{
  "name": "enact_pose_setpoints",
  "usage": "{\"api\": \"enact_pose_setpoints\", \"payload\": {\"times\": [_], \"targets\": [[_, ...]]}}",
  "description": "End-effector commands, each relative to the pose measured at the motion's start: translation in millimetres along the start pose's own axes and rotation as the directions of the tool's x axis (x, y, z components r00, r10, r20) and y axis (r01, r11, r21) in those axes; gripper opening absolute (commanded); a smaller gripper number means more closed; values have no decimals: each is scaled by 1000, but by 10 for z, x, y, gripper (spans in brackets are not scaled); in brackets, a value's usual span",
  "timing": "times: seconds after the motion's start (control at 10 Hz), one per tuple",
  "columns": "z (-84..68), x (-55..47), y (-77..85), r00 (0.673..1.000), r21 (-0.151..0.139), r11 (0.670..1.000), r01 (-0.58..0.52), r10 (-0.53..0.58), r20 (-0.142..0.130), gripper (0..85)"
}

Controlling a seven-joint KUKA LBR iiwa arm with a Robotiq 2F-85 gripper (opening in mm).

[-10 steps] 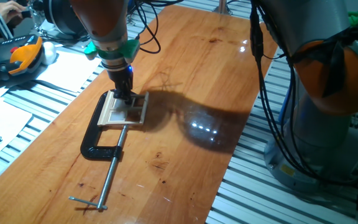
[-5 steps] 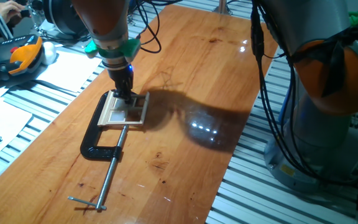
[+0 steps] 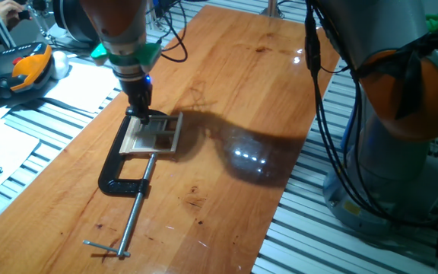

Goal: Close a sliding window

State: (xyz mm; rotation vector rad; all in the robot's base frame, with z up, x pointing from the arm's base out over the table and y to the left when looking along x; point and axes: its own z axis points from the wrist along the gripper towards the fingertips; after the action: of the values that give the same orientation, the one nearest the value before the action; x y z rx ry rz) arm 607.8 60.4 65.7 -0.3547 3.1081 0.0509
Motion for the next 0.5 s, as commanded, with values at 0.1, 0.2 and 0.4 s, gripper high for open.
{"api": "enact_pose_setpoints", "payload": {"times": [0.1, 0.2, 0.4], "targets": [[56, -32, 0, 1000, 4, 1000, 3, -3, 12, 0], [115, -41, 0, 1000, 13, 1000, 13, -13, 13, 0], [151, -48, -2, 1000, 9, 1000, 16, -16, 22, 0]]}}
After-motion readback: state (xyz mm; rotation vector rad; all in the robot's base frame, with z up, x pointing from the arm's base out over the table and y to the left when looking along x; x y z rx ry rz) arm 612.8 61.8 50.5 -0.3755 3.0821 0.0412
